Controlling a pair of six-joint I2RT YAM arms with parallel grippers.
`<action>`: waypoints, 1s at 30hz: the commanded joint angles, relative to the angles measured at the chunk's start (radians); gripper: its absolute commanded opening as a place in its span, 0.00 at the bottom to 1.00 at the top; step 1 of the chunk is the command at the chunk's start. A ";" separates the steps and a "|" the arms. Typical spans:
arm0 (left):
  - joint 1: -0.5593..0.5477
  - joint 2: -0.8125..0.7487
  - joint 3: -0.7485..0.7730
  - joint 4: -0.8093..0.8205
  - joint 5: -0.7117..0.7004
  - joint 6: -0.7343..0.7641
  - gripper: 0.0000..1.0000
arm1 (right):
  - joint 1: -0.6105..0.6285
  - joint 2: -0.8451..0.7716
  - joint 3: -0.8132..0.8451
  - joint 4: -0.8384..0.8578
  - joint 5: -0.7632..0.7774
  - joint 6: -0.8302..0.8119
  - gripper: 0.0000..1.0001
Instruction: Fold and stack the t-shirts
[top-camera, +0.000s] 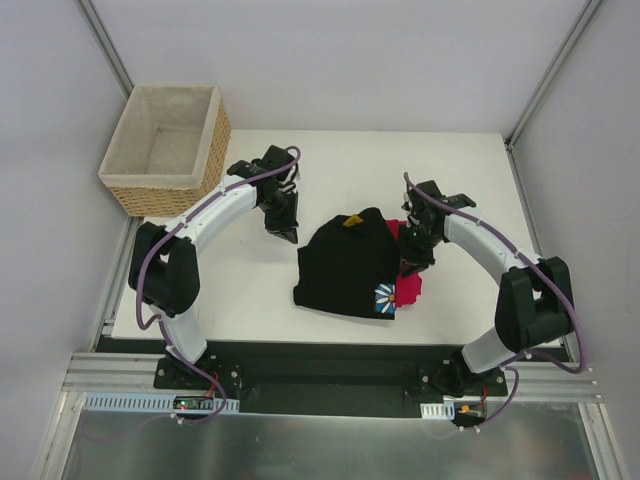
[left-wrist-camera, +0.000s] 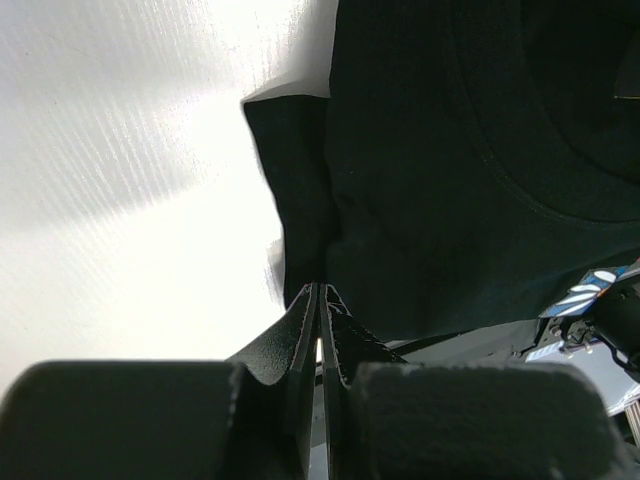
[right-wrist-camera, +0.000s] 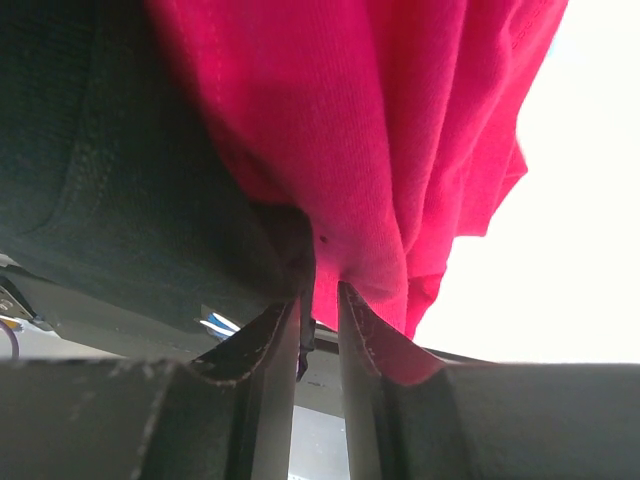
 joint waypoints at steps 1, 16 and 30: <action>0.002 0.004 0.035 -0.024 0.016 -0.007 0.02 | -0.007 0.023 -0.003 0.042 -0.036 -0.020 0.24; 0.001 0.020 0.065 -0.044 0.017 -0.007 0.02 | -0.034 0.077 -0.017 0.105 -0.087 -0.042 0.21; -0.002 0.027 0.076 -0.051 0.014 -0.006 0.02 | -0.062 0.083 -0.048 0.156 -0.161 -0.051 0.01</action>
